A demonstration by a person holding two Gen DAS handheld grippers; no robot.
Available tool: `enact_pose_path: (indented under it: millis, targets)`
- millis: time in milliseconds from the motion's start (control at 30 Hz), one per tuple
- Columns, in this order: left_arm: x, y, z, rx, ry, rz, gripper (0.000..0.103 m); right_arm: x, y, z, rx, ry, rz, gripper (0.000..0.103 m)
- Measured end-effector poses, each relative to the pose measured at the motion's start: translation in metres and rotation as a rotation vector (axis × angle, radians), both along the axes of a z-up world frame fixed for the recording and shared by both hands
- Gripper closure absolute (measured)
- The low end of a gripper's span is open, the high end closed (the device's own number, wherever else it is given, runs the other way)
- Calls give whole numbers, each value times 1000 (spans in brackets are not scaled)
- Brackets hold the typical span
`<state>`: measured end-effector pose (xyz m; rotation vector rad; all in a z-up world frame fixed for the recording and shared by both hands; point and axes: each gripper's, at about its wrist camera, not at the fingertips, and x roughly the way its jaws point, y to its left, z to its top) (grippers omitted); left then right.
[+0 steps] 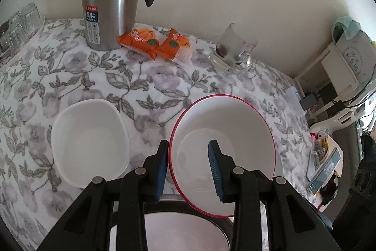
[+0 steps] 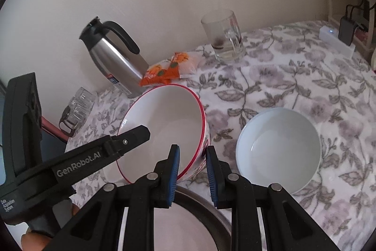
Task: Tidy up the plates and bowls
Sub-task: 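Lift the red-rimmed bowl with both tools, tilting it, then carry the red-rimmed bowl over the stacked plates with both tools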
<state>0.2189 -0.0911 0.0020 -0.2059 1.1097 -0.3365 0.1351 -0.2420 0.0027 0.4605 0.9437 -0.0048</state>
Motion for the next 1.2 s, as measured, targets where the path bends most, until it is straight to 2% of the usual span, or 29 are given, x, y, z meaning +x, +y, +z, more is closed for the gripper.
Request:
enact_pose_path:
  millis: [533,967,1200]
  targets:
    - [-27,16,26,-9,-40,8,68,-26,15,25,-9,-45,23,79]
    - [-62,32,31,-17,-44,19,68,-55,31,34,-31,-51,52,79]
    - [-83,39,36,-17,-72,17,68,-73,38,34,-32,-54,69,79]
